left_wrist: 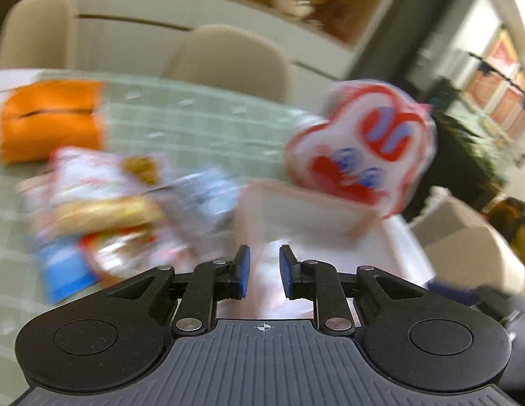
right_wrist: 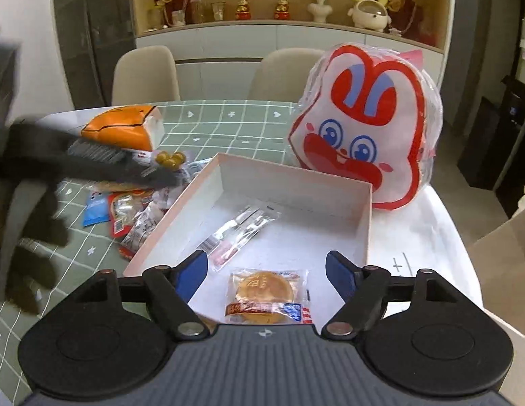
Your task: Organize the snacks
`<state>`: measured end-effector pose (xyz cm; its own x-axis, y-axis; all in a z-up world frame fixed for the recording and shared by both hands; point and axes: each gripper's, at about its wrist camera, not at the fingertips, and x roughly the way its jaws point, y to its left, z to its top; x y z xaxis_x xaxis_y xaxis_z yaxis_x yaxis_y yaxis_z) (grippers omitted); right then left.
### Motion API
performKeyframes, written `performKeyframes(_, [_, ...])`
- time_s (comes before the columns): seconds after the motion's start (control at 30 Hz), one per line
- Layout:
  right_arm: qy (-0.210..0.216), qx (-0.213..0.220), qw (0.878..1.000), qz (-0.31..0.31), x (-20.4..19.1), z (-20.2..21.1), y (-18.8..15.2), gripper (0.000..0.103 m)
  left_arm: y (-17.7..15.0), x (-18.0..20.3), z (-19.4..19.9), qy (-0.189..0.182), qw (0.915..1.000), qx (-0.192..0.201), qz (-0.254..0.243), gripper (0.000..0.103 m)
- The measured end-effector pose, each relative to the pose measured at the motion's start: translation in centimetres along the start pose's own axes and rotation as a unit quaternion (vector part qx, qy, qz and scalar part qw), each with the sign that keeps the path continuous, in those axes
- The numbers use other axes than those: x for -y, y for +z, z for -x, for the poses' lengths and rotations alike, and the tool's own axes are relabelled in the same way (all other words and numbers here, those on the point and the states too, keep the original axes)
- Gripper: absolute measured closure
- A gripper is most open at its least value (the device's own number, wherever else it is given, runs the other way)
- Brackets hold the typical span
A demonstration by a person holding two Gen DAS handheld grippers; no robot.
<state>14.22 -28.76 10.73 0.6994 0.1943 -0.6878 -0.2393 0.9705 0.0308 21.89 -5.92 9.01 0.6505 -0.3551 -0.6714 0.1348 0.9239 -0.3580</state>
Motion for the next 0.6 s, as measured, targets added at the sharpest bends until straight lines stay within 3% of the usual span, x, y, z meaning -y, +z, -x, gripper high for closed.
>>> performKeyframes(0.07, [-0.006, 0.004, 1.000, -0.005, -0.6, 0.3, 1.1, 0.025, -0.7, -2.1, 1.8, 0.039, 0.9991, 0.013, 0.010, 0.081])
performKeyframes(0.17, [0.005, 0.015, 1.000, -0.012, -2.8, 0.6, 5.4, 0.025, -0.4, -6.0, 4.8, 0.098, 0.9941, 0.025, 0.039, 0.081])
performKeyframes(0.27, [0.034, 0.035, 0.998, -0.041, -5.7, 0.8, 11.8, 0.025, 0.1, -9.5, 7.2, 0.116, 0.9910, 0.029, 0.060, 0.081])
performKeyframes(0.37, [0.093, 0.032, 0.989, -0.107, -8.0, -0.9, 17.3, 0.023, -0.1, -12.5, 9.1, 0.113, 0.9904, 0.025, 0.076, 0.081])
performKeyframes(0.43, [0.120, 0.008, 0.986, -0.118, -9.7, -3.7, 18.9, 0.022, -1.3, -14.2, 9.6, 0.097, 0.9907, 0.020, 0.093, 0.081])
performKeyframes(0.6, [0.076, -0.081, 0.992, -0.058, -14.4, -13.2, 16.4, 0.023, -4.5, -16.1, 9.4, 0.074, 0.9935, 0.013, 0.086, 0.081])
